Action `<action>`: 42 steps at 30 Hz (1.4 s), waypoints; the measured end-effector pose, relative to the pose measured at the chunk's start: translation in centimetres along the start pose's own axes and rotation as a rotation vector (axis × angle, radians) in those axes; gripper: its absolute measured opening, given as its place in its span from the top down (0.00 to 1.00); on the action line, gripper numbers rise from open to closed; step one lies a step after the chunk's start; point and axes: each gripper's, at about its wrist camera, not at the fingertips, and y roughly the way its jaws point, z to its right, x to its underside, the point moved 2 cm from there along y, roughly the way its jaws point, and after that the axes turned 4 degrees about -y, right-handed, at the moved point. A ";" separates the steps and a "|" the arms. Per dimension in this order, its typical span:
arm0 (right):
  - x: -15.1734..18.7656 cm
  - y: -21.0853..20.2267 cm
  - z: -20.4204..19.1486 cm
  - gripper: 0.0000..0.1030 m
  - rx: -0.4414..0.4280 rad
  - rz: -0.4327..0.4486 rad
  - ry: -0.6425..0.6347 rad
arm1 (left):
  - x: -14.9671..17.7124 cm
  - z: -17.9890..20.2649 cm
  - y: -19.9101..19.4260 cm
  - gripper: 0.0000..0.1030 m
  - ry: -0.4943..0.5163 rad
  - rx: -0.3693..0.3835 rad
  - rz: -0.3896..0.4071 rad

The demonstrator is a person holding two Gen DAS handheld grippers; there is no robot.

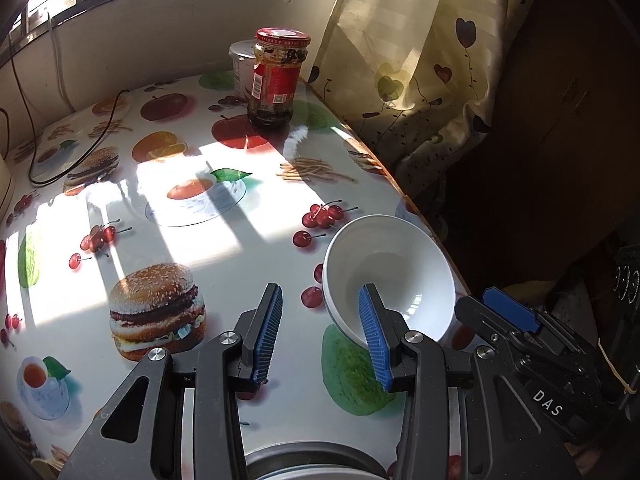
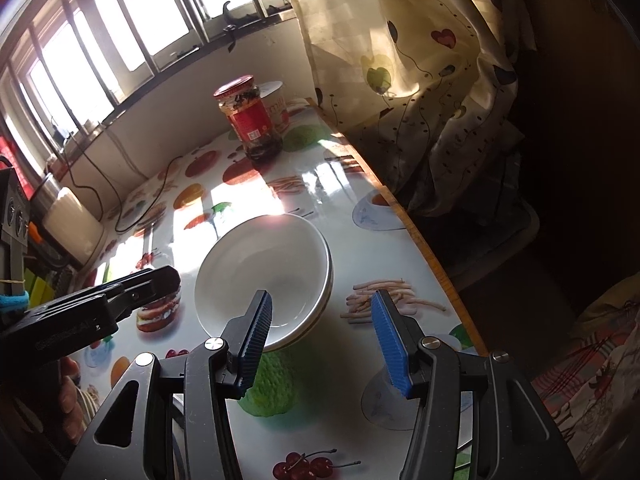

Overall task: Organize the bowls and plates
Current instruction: 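Move both tools to the second striped white bowl, then close both tools on the second white bowl rim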

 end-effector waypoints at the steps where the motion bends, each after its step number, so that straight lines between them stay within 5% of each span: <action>1: 0.0 0.2 0.1 0.49 0.004 -0.002 0.000 | -0.1 0.0 0.2 0.60 0.000 0.000 -0.005; 16: -0.5 1.7 0.6 0.50 0.012 -0.016 -0.004 | -0.4 0.4 2.4 0.60 -0.001 -0.003 -0.041; 29: -0.5 2.4 0.3 0.75 0.001 -0.027 -0.024 | -0.4 0.8 3.1 0.60 0.007 0.002 -0.050; 42: -0.6 2.7 -0.1 0.84 -0.006 -0.029 -0.034 | -0.2 0.3 3.7 0.73 0.002 -0.001 -0.061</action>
